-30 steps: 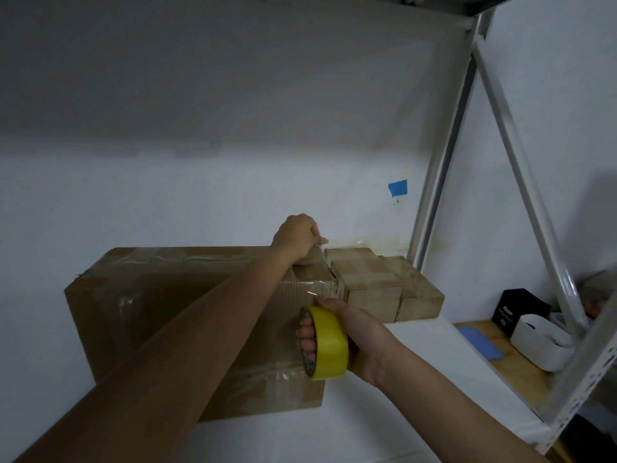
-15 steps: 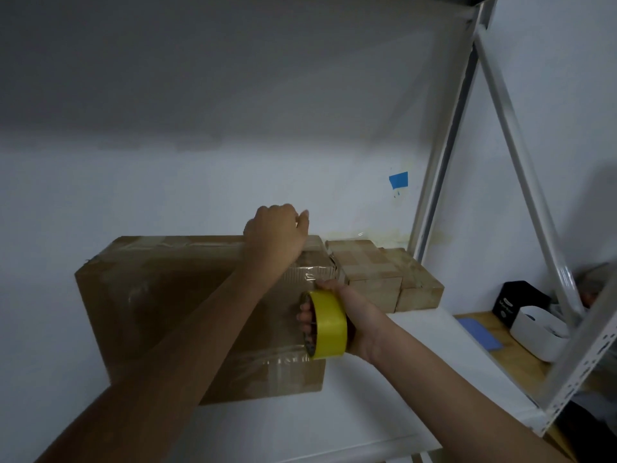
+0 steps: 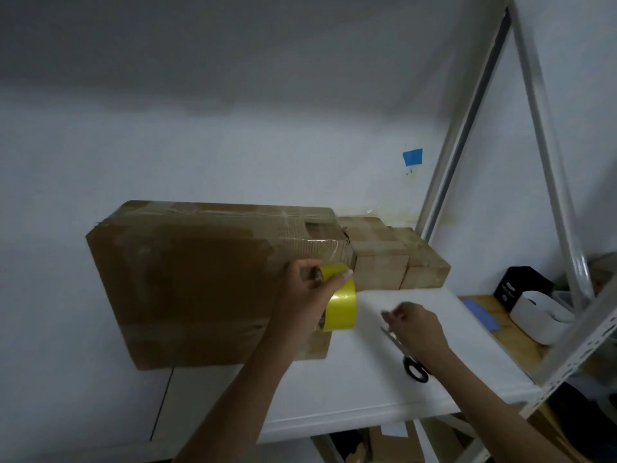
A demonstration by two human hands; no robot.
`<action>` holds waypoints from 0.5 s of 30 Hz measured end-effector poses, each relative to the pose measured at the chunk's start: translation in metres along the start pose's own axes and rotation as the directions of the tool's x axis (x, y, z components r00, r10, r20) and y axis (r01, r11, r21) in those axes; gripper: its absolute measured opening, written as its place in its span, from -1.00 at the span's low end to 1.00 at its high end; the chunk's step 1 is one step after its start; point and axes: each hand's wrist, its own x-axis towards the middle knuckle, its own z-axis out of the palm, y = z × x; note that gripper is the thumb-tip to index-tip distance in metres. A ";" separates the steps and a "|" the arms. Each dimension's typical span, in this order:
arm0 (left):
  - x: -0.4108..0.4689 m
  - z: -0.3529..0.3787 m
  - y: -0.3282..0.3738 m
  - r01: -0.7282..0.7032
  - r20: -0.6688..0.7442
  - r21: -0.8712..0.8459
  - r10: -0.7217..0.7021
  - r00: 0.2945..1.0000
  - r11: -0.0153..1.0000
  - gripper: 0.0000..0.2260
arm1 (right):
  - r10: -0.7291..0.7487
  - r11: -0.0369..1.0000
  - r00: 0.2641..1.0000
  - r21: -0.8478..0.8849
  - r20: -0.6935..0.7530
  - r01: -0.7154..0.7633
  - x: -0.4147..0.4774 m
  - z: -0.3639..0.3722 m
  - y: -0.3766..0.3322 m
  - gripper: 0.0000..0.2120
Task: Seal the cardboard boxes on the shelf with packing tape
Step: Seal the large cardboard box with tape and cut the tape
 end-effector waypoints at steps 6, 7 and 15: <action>0.002 -0.002 -0.004 0.067 0.076 -0.081 -0.060 0.995 0.994 -0.50 | 0.185 0.872 0.983 -0.461 -0.002 -0.165 0.025 0.018 0.099 -0.74; 0.003 -0.002 -0.004 0.077 0.085 -0.096 -0.069 0.994 0.992 -0.52 | 0.170 0.868 0.985 -0.472 -0.003 -0.152 0.026 0.018 0.104 -0.69; -0.002 -0.006 0.003 0.068 0.149 -0.065 -0.058 0.987 0.996 -0.64 | 0.146 0.871 0.987 -0.482 0.068 -0.096 0.032 0.011 0.111 -0.59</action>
